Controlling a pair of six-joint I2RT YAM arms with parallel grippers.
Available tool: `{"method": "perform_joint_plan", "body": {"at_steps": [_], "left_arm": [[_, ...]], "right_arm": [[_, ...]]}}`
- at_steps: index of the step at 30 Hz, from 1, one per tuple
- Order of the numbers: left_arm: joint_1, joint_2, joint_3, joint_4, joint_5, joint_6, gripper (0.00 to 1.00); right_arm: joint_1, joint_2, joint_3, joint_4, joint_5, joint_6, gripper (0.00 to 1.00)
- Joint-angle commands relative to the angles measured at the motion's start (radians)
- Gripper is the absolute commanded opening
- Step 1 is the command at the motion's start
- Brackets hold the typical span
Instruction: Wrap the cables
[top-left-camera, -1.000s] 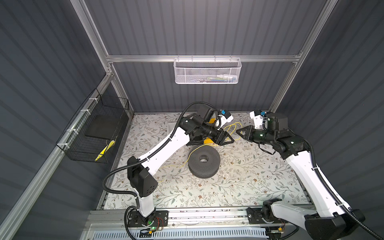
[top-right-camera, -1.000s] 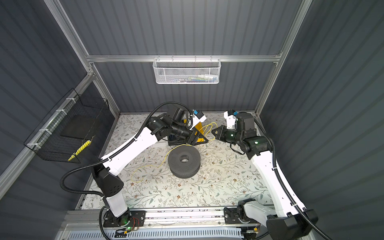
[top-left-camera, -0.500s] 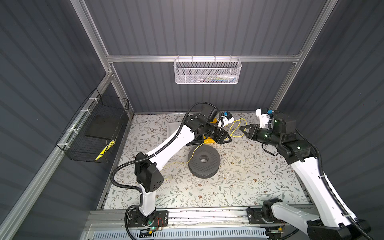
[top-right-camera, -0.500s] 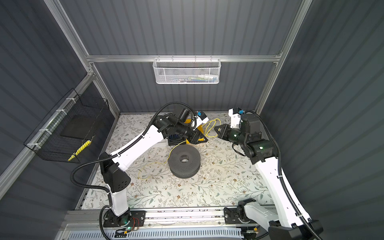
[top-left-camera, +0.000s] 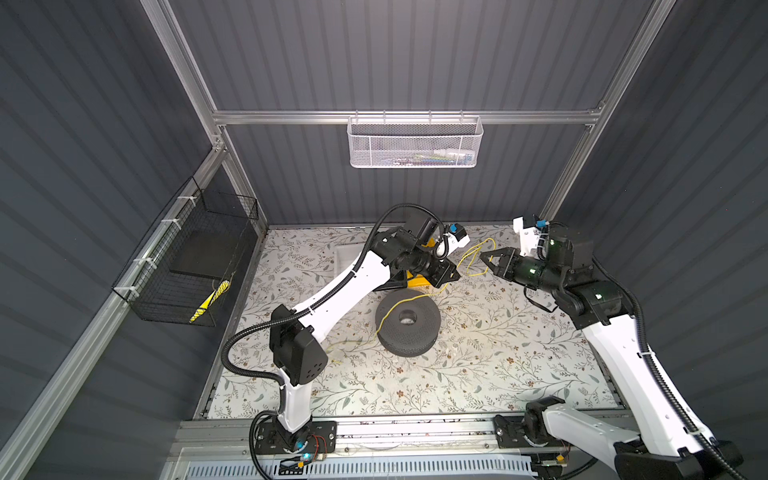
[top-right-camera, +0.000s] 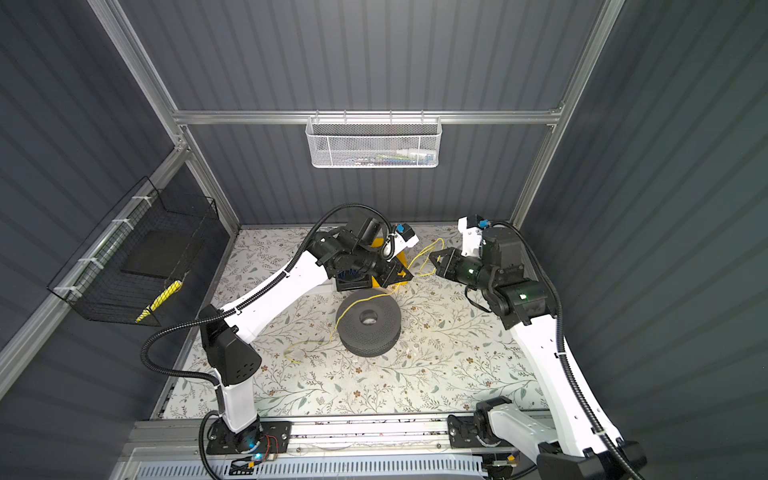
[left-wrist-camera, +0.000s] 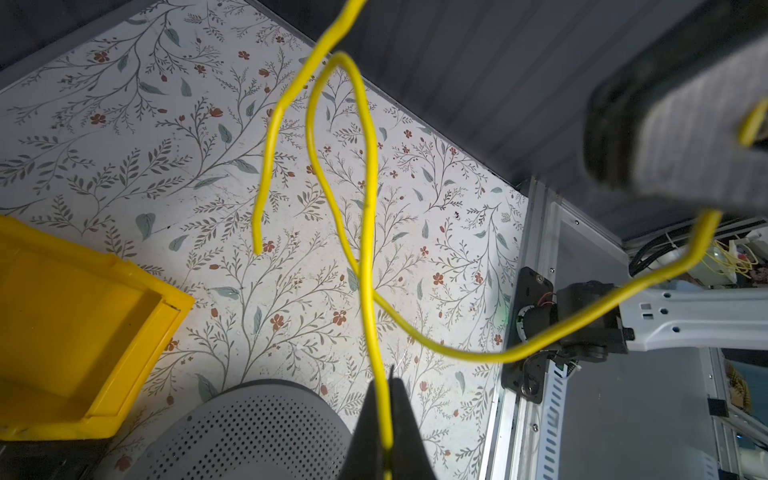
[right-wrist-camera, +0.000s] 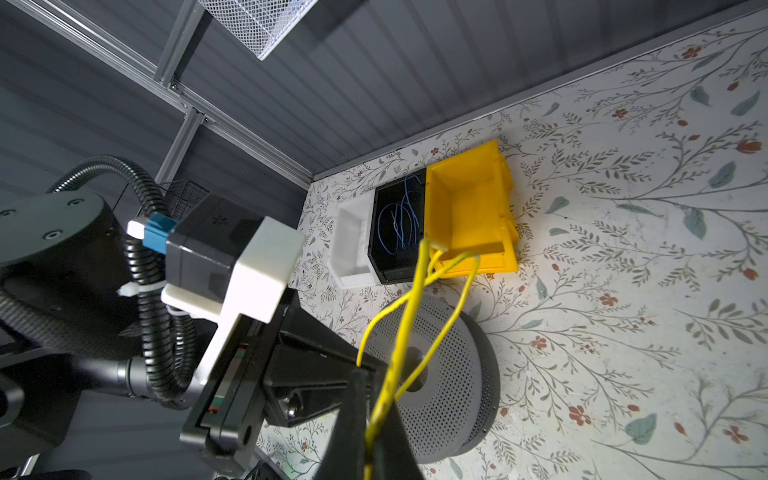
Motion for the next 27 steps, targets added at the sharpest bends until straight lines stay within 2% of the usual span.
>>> {"method": "perform_joint_plan", "body": {"at_steps": [1,4,7,8,11,15,21,26,27], "left_arm": [[0.003,-0.021,-0.024,-0.009,-0.022,0.009,0.00],[0.003,-0.036,-0.036,-0.015,-0.076,0.015,0.00],[0.006,-0.065,-0.062,-0.014,-0.226,0.032,0.00],[0.011,-0.082,-0.078,-0.001,-0.272,0.027,0.00],[0.046,-0.130,-0.136,0.050,-0.321,0.009,0.00],[0.071,-0.178,-0.186,0.087,-0.361,0.016,0.00],[0.090,-0.205,-0.253,0.098,-0.382,0.018,0.00],[0.098,-0.230,-0.331,0.113,-0.400,0.037,0.00],[0.099,-0.232,-0.344,0.109,-0.407,0.045,0.00]], "right_arm": [[-0.004,-0.018,-0.001,-0.004,0.008,-0.019,0.00],[-0.018,-0.021,0.011,-0.045,0.037,-0.058,0.00],[-0.061,-0.026,0.034,-0.112,0.057,-0.126,0.00],[-0.080,-0.027,0.041,-0.139,0.108,-0.155,0.00],[-0.148,-0.045,0.031,-0.182,0.169,-0.208,0.00],[-0.262,-0.098,-0.040,-0.148,0.191,-0.225,0.00],[-0.433,-0.149,-0.108,-0.064,0.174,-0.190,0.00],[-0.619,-0.176,-0.122,0.028,0.079,-0.087,0.00],[-0.660,-0.178,-0.132,0.061,0.014,-0.051,0.00]]}}
